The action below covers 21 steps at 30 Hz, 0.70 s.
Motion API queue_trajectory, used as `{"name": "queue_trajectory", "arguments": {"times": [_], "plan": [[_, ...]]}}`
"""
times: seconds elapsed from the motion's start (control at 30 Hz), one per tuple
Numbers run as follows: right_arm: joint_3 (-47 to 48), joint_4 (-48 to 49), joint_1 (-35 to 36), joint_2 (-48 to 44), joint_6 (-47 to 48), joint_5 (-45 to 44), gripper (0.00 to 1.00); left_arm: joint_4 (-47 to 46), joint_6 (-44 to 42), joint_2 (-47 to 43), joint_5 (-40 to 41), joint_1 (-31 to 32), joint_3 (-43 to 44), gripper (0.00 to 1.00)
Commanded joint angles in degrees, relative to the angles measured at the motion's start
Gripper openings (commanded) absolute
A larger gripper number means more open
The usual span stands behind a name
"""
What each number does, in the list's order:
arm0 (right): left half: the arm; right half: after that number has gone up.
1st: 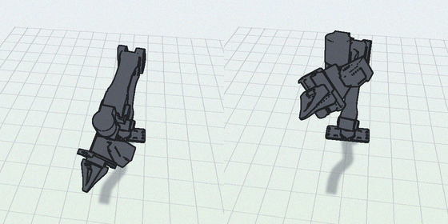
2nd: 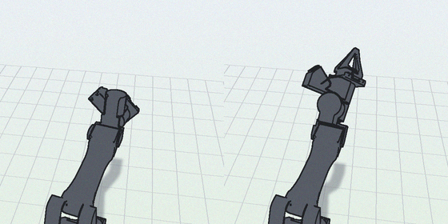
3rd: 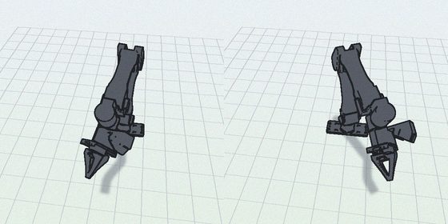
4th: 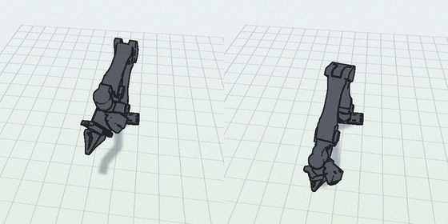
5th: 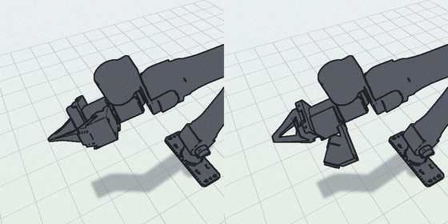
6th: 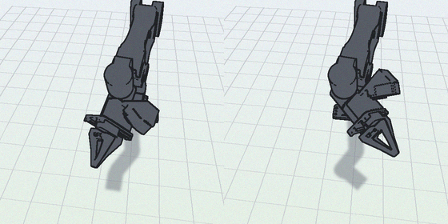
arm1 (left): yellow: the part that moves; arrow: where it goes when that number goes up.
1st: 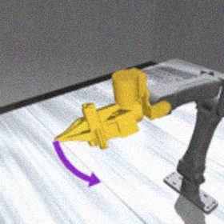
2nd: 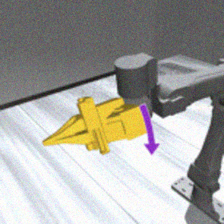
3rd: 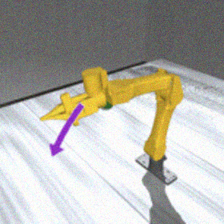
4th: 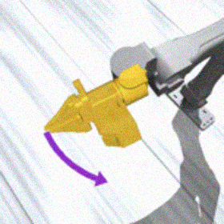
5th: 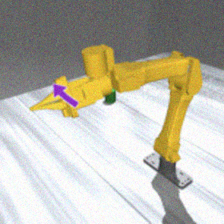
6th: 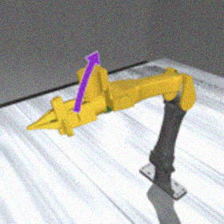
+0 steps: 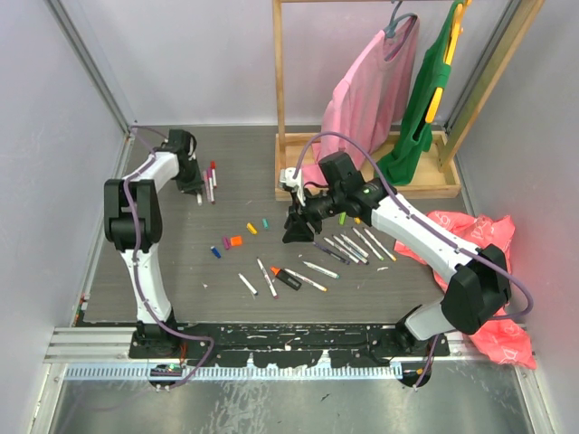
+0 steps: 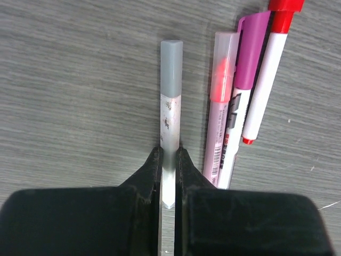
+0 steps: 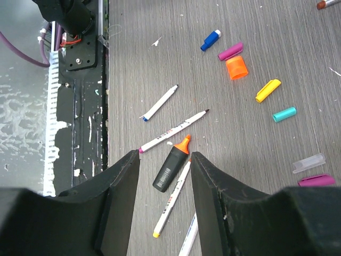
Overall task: Open the pen caps
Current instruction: Pick up the pen from the center of the board.
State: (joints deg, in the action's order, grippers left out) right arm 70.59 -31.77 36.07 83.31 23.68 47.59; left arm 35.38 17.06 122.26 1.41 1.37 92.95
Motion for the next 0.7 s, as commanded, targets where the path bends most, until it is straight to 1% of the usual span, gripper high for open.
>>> {"name": "queue_trajectory", "arguments": {"times": [0.0,0.17,0.3,0.43,0.53,0.67], "plan": [[0.73,0.8,-0.51,-0.96,0.31,2.51,0.49,-2.85,0.24,-5.02,3.38,-0.39,-5.24,0.0],[0.55,0.91,-0.89,-1.0,0.2,3.55,0.49,-9.37,1.91,-12.56,4.75,-0.39,-12.98,0.0],[0.24,1.28,-1.28,-1.35,0.01,5.22,0.49,-14.42,3.58,-19.82,3.22,-0.28,-19.43,0.0],[-0.31,2.52,-2.31,-1.93,-2.19,8.99,0.49,-19.31,5.01,-27.56,1.63,1.71,-26.02,0.0],[-1.3,4.49,-3.61,-3.33,-4.12,11.5,0.49,-23.89,7.44,-34.67,-0.92,3.37,-32.12,0.0],[-2.69,7.52,-6.74,-6.05,-7.98,14.58,0.49,-32.29,11.48,-46.69,-7.55,4.26,-42.89,0.0]]}}
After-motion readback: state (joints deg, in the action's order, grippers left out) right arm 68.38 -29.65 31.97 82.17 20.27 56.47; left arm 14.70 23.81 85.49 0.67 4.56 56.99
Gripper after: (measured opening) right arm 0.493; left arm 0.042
